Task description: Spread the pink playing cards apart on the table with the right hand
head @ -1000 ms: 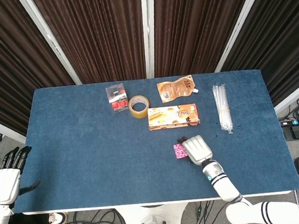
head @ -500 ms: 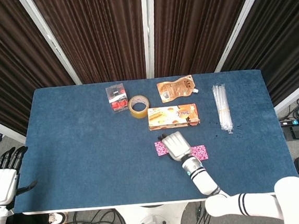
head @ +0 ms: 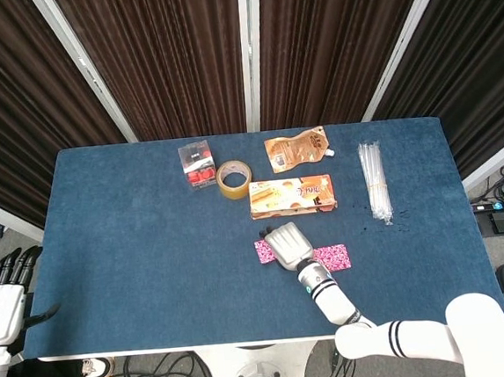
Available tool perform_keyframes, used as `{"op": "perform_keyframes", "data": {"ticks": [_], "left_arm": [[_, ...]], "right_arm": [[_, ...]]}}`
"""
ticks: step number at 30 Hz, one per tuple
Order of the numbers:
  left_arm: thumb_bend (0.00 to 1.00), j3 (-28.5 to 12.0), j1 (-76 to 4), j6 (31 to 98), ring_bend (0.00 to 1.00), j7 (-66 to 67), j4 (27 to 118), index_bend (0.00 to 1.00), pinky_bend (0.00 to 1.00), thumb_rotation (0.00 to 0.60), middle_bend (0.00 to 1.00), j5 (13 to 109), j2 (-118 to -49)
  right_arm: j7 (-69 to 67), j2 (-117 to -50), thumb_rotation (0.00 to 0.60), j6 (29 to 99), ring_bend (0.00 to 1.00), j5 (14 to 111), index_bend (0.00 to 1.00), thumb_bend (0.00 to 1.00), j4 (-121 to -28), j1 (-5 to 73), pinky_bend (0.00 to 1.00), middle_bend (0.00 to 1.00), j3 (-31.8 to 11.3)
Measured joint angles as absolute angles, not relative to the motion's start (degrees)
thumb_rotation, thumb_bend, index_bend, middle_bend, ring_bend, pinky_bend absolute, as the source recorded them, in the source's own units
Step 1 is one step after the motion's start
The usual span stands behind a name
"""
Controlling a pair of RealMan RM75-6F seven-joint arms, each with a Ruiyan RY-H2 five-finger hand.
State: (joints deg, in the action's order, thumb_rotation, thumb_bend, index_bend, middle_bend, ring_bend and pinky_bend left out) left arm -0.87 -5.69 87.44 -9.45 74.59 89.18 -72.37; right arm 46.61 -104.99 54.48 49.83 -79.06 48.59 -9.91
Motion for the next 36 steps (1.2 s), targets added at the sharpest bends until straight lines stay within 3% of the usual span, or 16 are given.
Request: {"op": "perform_keyframes", "data": {"ticks": [10,19,27,36], "left_arm": [[0.0,-0.9,-5.5,87.2,0.0,-10.0,74.1,0.06,0.1,0.6,0.07,88.8,-72.4],[0.0,-1.0,-5.4,87.5,0.0,-10.0,74.3,0.06,0.1,0.6,0.07,89.0,-72.3],[0.0,-0.9,-5.6,87.2,0.0,-9.3,74.6,0.06,0.1,0.6,0.07,89.2,-72.4],[0.0,-0.7,-5.9,86.6,0.0,-8.0,75.2,0.06,0.1,0.6,0.07,89.3,-72.4]], "right_arm": [[47.4,-103.9,0.6,53.2,0.66,46.9,0.15,0.22,-79.8,49.7,0.76,0.18,-9.2],[47.6,-100.8,0.6,55.7,0.66,46.9,0.14,0.21,-83.9,49.4,0.76,0.19,-8.6],[45.3,-92.0,0.6,59.2,0.66,48.1,0.14,0.16,-92.5,45.6,0.76,0.23,-6.3],[41.5,-81.6,0.6,57.8,0.66,46.2,0.15,0.13,-99.2,41.6,0.76,0.21,-1.0]]}}
